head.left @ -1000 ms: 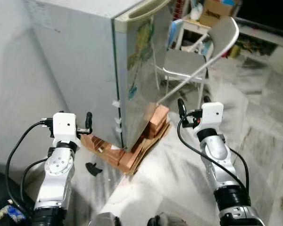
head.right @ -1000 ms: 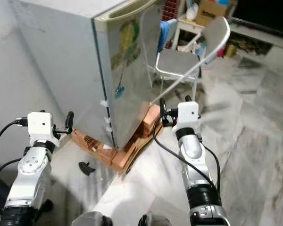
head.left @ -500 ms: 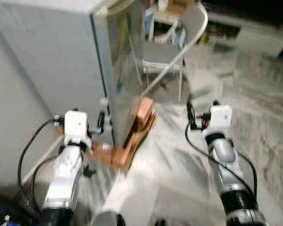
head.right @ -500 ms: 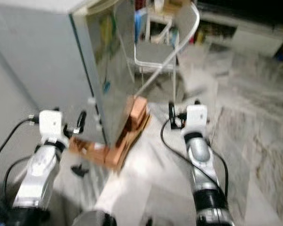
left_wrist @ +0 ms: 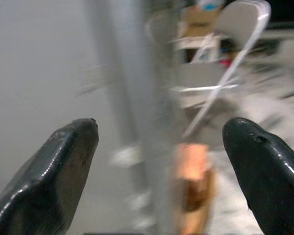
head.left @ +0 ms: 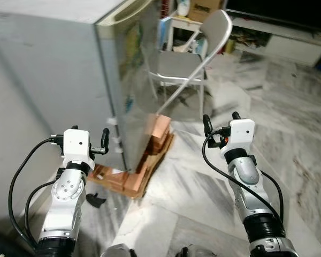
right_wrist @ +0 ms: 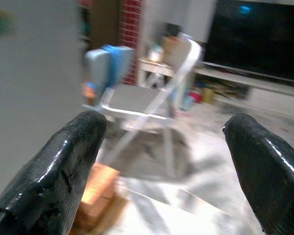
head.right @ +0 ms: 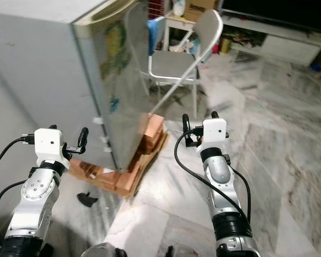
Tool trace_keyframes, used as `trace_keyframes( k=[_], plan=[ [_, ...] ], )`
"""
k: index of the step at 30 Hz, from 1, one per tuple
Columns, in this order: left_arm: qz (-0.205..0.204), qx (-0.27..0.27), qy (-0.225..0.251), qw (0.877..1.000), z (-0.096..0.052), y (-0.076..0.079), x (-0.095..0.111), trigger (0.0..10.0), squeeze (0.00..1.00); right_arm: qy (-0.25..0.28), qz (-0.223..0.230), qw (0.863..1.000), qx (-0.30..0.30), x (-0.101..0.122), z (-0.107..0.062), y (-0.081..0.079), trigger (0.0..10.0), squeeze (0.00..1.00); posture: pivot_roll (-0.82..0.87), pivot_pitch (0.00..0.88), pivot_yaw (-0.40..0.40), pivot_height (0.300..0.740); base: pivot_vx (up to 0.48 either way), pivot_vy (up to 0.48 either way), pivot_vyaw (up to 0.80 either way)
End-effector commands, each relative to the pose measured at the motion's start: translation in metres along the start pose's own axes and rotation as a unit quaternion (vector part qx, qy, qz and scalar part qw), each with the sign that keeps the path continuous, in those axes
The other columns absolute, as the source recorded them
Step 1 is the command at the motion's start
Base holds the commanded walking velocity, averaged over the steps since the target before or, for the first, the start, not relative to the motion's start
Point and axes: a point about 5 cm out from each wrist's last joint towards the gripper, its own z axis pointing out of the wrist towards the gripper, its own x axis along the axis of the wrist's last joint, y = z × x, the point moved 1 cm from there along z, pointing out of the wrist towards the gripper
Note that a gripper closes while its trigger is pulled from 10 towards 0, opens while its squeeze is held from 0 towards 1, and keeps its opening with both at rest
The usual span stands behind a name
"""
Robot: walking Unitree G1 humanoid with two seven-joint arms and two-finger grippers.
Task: Restocking fridge
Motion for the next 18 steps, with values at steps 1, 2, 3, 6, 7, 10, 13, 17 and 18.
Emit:
trace_keyframes(
  k=[1, 2, 3, 6, 7, 10, 13, 17, 18],
  plan=[
    [0.008, -0.007, 0.002, 1.000, 0.000, -0.001, 0.002, 10.0, 0.00, 0.006, 0.006, 1.000, 0.001, 0.004, 0.002, -0.002, 10.0, 0.00, 0.07, 0.029, -0.019, 0.740, 0.334, 0.000, -0.80],
    [0.008, -0.007, 0.002, 1.000, 0.000, -0.001, 0.002, 10.0, 0.00, 0.006, 0.006, 1.000, 0.001, 0.004, 0.002, -0.002, 10.0, 0.00, 0.07, 0.030, -0.018, 0.740, 0.334, 0.000, -0.66],
    [0.008, -0.007, 0.002, 1.000, 0.000, -0.001, 0.002, 10.0, 0.00, 0.006, 0.006, 1.000, 0.000, 0.004, 0.002, -0.002, 10.0, 0.00, 0.07, 0.030, -0.018, 0.740, 0.334, 0.000, -0.66],
    [0.008, -0.007, 0.001, 1.000, 0.000, -0.001, 0.002, 10.0, 0.00, 0.005, 0.006, 1.000, 0.000, 0.003, 0.002, -0.003, 10.0, 0.00, 0.07, 0.032, -0.017, 0.740, 0.322, 0.000, -0.47],
    [0.008, -0.005, 0.000, 1.000, 0.000, -0.002, 0.001, 10.0, 0.00, 0.005, 0.006, 1.000, 0.000, 0.003, 0.002, -0.003, 10.0, 0.00, 0.07, 0.028, -0.016, 0.740, 0.311, 0.000, -0.41],
    [0.009, 0.002, -0.005, 1.000, 0.000, -0.003, -0.001, 10.0, 0.00, 0.006, 0.004, 1.000, -0.001, 0.003, 0.002, -0.003, 10.0, 0.00, 0.07, 0.027, -0.016, 0.740, 0.104, 0.000, -0.14],
    [0.011, 0.010, -0.007, 1.000, 0.000, -0.006, -0.001, 10.0, 0.00, 0.009, 0.002, 1.000, -0.001, 0.005, 0.002, -0.002, 10.0, 0.00, 0.07, 0.033, -0.014, 0.740, 0.000, 0.000, 0.00],
    [0.014, 0.015, -0.006, 1.000, -0.002, -0.011, -0.001, 10.0, 0.00, 0.015, -0.004, 1.000, -0.001, 0.009, 0.002, -0.001, 10.0, 0.00, 0.08, 0.046, -0.011, 0.740, 0.000, 0.000, 0.00],
    [0.014, 0.016, -0.006, 1.000, -0.002, -0.011, 0.000, 10.0, 0.00, 0.016, -0.005, 1.000, -0.002, 0.010, 0.003, -0.001, 10.0, 0.00, 0.08, 0.046, -0.011, 0.740, 0.000, 0.000, 0.00]
  ],
)
